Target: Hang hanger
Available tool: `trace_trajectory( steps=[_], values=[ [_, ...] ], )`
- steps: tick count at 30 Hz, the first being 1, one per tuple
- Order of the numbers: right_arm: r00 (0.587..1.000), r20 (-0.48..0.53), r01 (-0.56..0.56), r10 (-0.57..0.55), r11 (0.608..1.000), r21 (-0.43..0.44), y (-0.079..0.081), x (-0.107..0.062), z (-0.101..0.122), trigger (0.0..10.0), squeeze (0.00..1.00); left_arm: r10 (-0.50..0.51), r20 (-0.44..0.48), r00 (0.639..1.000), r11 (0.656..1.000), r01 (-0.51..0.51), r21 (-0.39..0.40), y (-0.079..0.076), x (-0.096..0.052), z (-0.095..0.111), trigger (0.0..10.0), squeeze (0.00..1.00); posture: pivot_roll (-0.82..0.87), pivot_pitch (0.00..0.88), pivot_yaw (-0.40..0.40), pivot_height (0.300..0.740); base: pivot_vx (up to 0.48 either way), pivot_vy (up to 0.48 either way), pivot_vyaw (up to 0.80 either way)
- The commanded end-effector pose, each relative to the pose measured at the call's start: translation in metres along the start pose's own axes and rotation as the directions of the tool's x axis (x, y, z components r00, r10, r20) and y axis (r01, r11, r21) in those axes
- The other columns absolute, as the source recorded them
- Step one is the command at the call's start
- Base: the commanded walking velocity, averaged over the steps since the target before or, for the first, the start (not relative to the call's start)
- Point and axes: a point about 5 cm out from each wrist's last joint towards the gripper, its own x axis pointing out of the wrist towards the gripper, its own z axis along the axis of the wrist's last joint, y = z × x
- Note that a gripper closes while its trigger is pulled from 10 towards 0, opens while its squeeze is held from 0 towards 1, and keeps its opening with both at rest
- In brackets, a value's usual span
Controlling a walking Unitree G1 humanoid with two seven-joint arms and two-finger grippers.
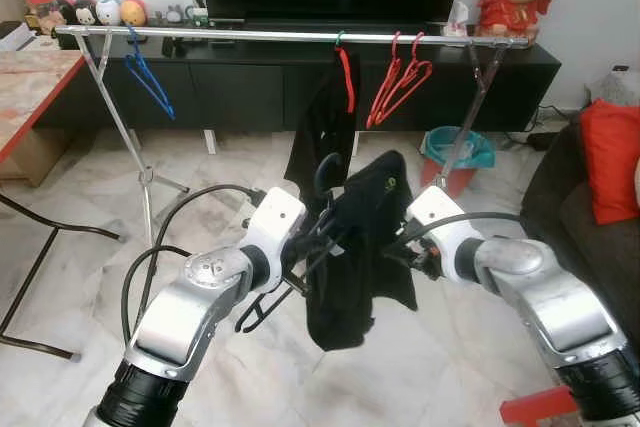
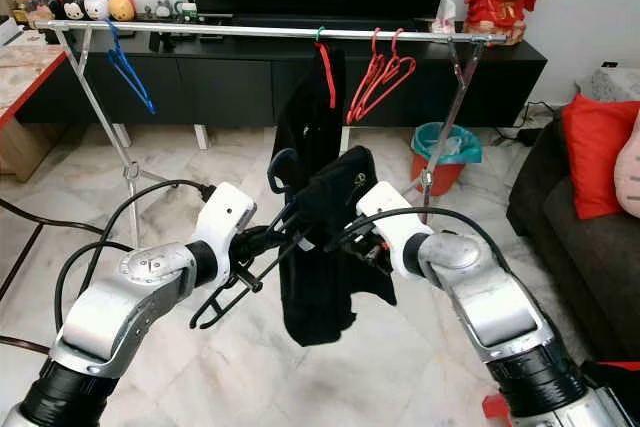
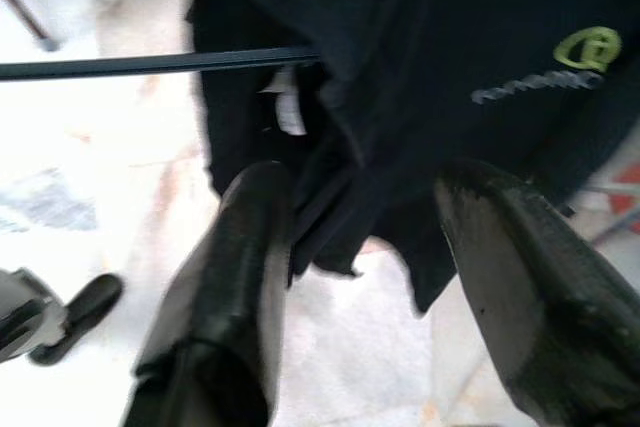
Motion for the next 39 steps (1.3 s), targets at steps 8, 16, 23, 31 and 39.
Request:
trace_trajectory(
  steps=[8, 16, 23, 31, 39],
  values=[
    [0.973, 0.026, 0.230, -0.230, 0.973, -0.031, -0.055, -0.024, -0.003, 10.0, 0.00, -0.147, 0.027, 0.989, 0.984, 0.143, 0.103, -0.005, -0.014, 0.004, 10.0, 0.00, 0.10, 0.000, -0.053, 0.740, 0.000, 0.000, 0.00],
    [0.986, 0.066, 0.162, -0.154, 0.978, -0.133, -0.063, -0.032, -0.002, 10.0, 0.00, -0.283, -0.062, 0.957, 0.944, 0.290, 0.160, -0.007, -0.032, -0.014, 10.0, 0.00, 0.10, 0.000, -0.054, 0.740, 0.000, 0.000, 0.00],
    [0.996, -0.031, -0.087, 0.082, 0.965, -0.247, -0.047, -0.035, -0.023, 10.0, 0.00, -0.407, -0.099, 0.908, 0.893, 0.419, 0.167, -0.013, -0.044, -0.021, 10.0, 0.00, 0.10, 0.000, -0.059, 0.740, 0.000, 0.000, 0.00],
    [0.980, -0.087, -0.197, 0.178, 0.924, -0.328, -0.041, -0.038, -0.030, 10.0, 0.00, -0.468, -0.132, 0.874, 0.853, 0.486, 0.189, -0.016, -0.048, -0.022, 10.0, 0.00, 0.10, 0.000, -0.058, 0.740, 0.000, 0.000, 0.00],
    [0.960, -0.183, -0.269, 0.212, 0.878, -0.395, -0.050, -0.047, -0.036, 10.0, 0.00, -0.522, -0.153, 0.839, 0.817, 0.543, 0.194, -0.019, -0.055, -0.021, 10.0, 0.00, 0.09, 0.000, -0.064, 0.740, 0.000, 0.000, 0.00]
  ],
)
